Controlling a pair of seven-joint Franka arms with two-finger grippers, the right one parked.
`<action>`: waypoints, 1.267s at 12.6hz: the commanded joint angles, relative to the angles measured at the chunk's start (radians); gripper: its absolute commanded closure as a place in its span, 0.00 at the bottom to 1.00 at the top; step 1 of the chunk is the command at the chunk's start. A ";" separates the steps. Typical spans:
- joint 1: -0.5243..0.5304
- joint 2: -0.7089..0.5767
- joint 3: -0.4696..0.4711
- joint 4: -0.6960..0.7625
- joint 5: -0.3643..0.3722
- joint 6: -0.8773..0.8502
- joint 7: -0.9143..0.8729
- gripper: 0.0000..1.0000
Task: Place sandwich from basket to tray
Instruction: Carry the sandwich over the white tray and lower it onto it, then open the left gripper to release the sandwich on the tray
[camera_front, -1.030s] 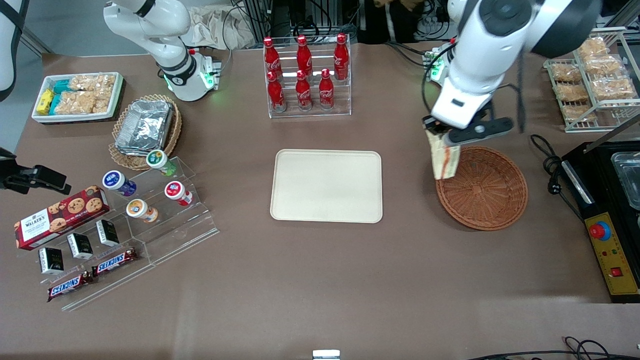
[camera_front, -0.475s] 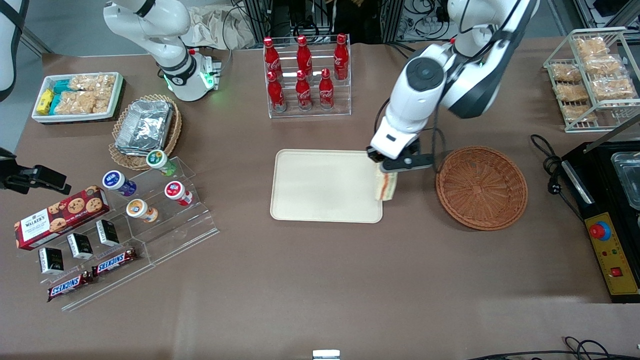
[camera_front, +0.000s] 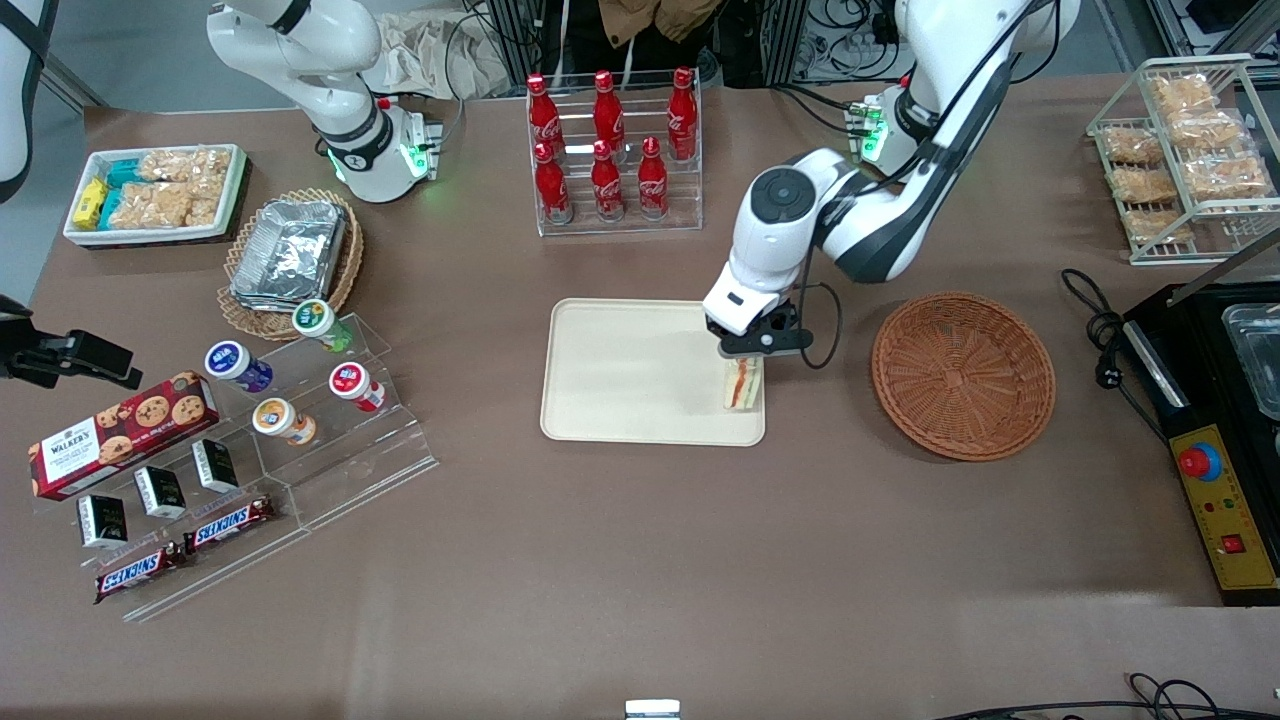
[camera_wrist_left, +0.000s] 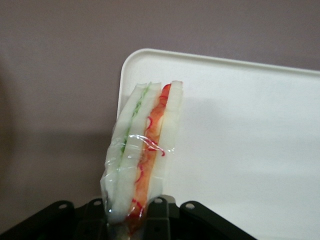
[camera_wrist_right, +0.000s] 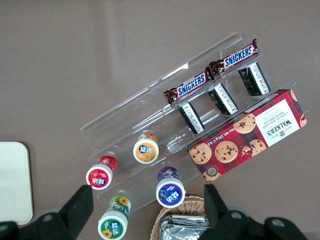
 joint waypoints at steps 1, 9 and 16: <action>-0.015 0.079 -0.003 0.026 0.102 0.029 -0.072 1.00; -0.025 0.118 0.000 0.040 0.172 0.029 -0.082 0.00; -0.020 0.015 -0.003 0.281 0.008 -0.304 -0.114 0.00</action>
